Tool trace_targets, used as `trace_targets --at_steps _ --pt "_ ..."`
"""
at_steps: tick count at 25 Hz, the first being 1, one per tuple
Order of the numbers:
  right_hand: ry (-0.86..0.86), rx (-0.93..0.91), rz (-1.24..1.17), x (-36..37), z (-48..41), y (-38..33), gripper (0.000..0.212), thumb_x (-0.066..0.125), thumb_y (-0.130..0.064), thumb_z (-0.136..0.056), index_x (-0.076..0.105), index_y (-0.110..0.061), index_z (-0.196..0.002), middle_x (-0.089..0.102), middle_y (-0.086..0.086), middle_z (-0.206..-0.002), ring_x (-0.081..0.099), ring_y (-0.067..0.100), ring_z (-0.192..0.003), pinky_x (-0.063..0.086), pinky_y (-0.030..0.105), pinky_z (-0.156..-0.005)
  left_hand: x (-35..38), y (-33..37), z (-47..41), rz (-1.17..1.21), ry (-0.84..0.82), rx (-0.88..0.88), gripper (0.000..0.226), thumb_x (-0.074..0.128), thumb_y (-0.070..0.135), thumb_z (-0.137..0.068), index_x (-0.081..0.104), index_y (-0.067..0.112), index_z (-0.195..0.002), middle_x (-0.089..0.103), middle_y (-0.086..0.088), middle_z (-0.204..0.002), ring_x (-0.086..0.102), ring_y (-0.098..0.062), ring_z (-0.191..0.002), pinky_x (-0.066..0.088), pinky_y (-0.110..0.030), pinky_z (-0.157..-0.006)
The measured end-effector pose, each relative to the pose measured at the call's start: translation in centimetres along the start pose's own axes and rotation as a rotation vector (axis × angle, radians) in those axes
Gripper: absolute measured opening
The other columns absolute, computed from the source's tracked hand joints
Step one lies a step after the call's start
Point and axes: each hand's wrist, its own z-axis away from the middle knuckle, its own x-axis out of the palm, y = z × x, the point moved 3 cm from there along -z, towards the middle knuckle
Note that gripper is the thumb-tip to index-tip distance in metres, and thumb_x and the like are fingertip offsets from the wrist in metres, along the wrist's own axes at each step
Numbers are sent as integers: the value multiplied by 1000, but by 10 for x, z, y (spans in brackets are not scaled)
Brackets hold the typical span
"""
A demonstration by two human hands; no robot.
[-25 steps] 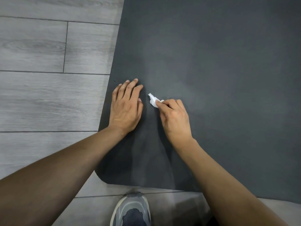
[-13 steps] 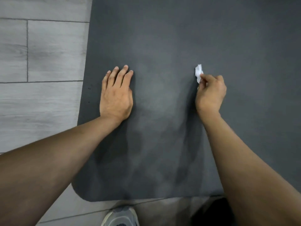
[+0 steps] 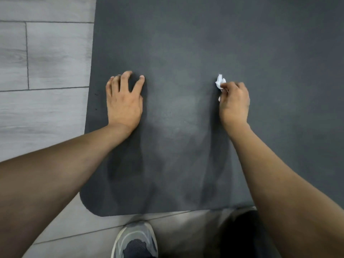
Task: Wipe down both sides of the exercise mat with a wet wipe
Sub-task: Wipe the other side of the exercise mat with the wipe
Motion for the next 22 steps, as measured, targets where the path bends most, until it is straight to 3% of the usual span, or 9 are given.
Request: trace_targets --at_steps 3,7,9,10,14,16,17,19,22 --pt "-1 141 -134 10 12 -21 31 48 -26 -88 72 -19 -106 68 12 -94 65 32 -88 52 38 -80 -4 10 2 -51 -47 -96 53 50 10 -93 51 18 -145 52 -14 -137 50 -42 -117 36 -52 -104" --pt "-144 -364 -280 40 103 -131 16 63 -6 -84 73 -9 -95 63 14 -85 60 34 -78 48 39 -73 -11 -4 24 11 -97 -30 51 48 3 -94 50 11 -145 50 -10 -152 45 -39 -137 30 -48 -112" --pt "-178 -561 -226 32 98 -126 14 61 -6 -85 72 -8 -93 61 14 -85 57 35 -78 47 41 -73 -15 -11 44 -33 -104 46 50 49 3 -96 48 10 -146 47 -14 -153 40 -41 -142 24 -49 -117" --pt "-124 -567 -152 28 80 -105 13 60 -6 -85 71 -7 -92 60 15 -86 56 37 -79 46 42 -74 -19 -11 57 -41 -106 65 50 51 2 -96 49 10 -145 46 -17 -151 39 -42 -141 23 -49 -118" --pt "19 -2 -17 -10 27 8 25 48 -2 -88 67 -4 -104 58 21 -106 54 42 -96 41 43 -83 -22 7 105 -28 -166 100 62 55 2 -91 42 10 -152 42 -14 -156 35 -40 -145 25 -51 -121" --pt "72 216 -78 -9 33 15 27 47 -5 -91 66 -8 -109 58 18 -111 56 38 -101 42 40 -85 -19 15 112 -5 -202 41 65 49 2 -95 34 13 -158 32 -10 -164 26 -36 -152 18 -50 -126" --pt "71 233 -117 -3 45 -3 26 48 -6 -90 67 -9 -108 59 18 -109 57 37 -99 42 40 -85 -18 17 111 12 -210 2 66 47 1 -96 32 14 -159 29 -8 -166 22 -35 -154 14 -49 -127" --pt "26 22 -243 17 85 -61 23 51 -3 -86 69 -7 -100 63 19 -98 59 39 -90 43 42 -81 -18 21 108 40 -224 -54 67 44 0 -96 30 16 -159 25 -4 -168 18 -32 -156 8 -46 -128" --pt "-175 -497 -225 34 150 -115 16 57 -5 -84 69 -6 -95 63 15 -89 56 33 -79 43 39 -75 -18 20 109 76 -240 -71 62 38 1 -100 31 17 -159 24 -1 -169 16 -28 -157 5 -42 -129"
